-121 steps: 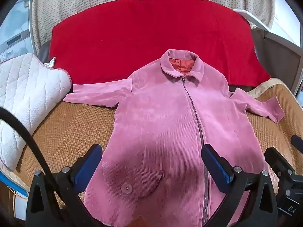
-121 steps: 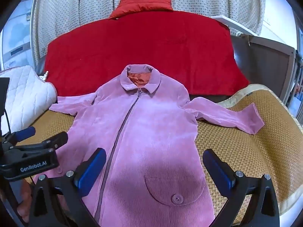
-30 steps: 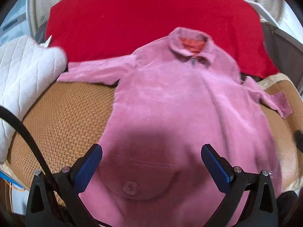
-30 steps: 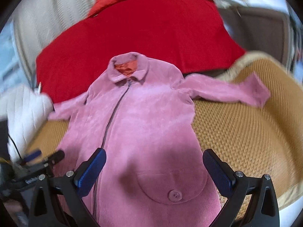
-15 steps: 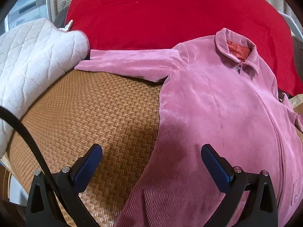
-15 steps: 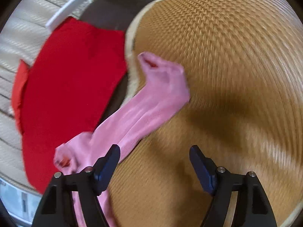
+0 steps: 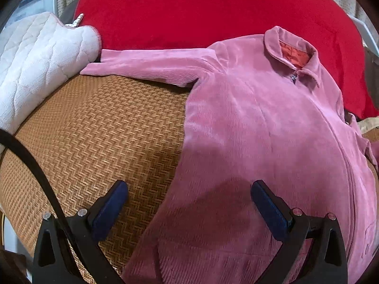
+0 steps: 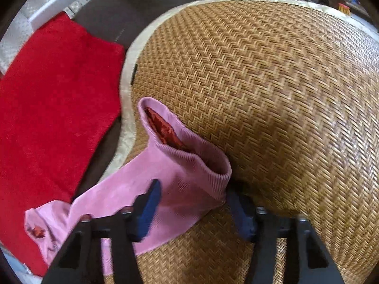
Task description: Fold large clothes
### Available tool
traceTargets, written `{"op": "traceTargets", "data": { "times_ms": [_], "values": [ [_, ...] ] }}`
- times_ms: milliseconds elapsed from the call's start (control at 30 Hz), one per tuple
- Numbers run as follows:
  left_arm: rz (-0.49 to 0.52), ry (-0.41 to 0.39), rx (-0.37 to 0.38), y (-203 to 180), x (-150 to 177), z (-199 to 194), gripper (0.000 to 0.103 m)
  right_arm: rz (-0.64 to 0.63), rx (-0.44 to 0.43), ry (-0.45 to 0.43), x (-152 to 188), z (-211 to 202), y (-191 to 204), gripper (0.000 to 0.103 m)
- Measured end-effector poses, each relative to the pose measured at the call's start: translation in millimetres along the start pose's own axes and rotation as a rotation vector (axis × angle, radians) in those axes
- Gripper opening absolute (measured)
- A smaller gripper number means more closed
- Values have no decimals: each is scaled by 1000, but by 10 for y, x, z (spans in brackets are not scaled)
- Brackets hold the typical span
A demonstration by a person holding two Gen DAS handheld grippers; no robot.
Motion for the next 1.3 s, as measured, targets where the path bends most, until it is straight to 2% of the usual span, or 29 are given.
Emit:
{"op": "traceTargets", "data": {
  "times_ms": [33,100,133,233,300,400,433,500,533,633,733,833,867,900,933,967,1033,1067,1133,1233,1300],
  "values": [
    [-2,1,4,5,-8,12,103,-22,25,0,-8,15,16,28],
    [-6,2,9,5,-11,9,103,-87,43,-3,-56,-4,128,7],
    [-10,3,14,6,-11,6,103,-115,40,-14,-122,-33,190,7],
    [-22,10,33,1,-18,5,103,-249,1,-83,-259,-380,705,7],
    [-28,13,53,-11,-19,-8,103,-335,-61,-136,-352,-697,1173,7],
    [-29,16,64,-35,-15,-20,103,-447,-213,-209,-291,-1286,2028,7],
    [-30,14,65,-36,-15,-26,103,-494,-287,-230,-176,-1528,2401,7],
    [-36,11,65,-28,-19,-38,103,-556,-398,-243,95,-1833,2894,7],
    [-40,11,66,-23,-23,-41,103,-590,-476,-242,319,-2027,3203,7],
    [-48,7,67,-16,-27,-55,103,-638,-632,-215,931,-2348,3693,7],
    [-48,3,72,-24,-33,-63,103,-659,-756,-124,1730,-2348,4042,10],
    [-52,4,81,-27,-33,-63,103,-722,-784,7,2386,-1927,4197,11],
    [-52,5,84,-32,-28,-63,103,-748,-774,62,2599,-1724,4209,17],
    [-50,5,84,-36,-28,-64,103,-778,-744,114,2799,-1548,4200,44],
    [-49,3,83,-37,-29,-68,103,-801,-708,161,2969,-1355,4122,82],
    [-50,1,83,-35,-30,-72,103,-800,-700,199,3109,-1231,4032,86],
    [-55,0,84,-32,-34,-72,103,-756,-711,261,3246,-1092,3779,86],
    [-59,1,87,-36,-33,-69,103,-735,-718,273,3219,-963,3825,86],
    [-56,3,88,-51,-33,-61,103,-694,-728,286,3191,-985,3584,86],
    [-39,-12,90,-82,-41,-100,103,-642,-750,259,3009,-1049,3332,86],
    [-54,-11,135,-99,-61,-133,103,-611,-762,222,2847,-1264,3125,86]
  ]
}}
Point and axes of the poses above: each gripper's, at about its wrist camera, not at the fingertips, and z roughly the way its jaws point, y to its left, x to its underside, the point moved 10 cm from there along z, roughly the way its jaws point, and after that the axes turned 3 degrees about -z, right-handed, at the moved point
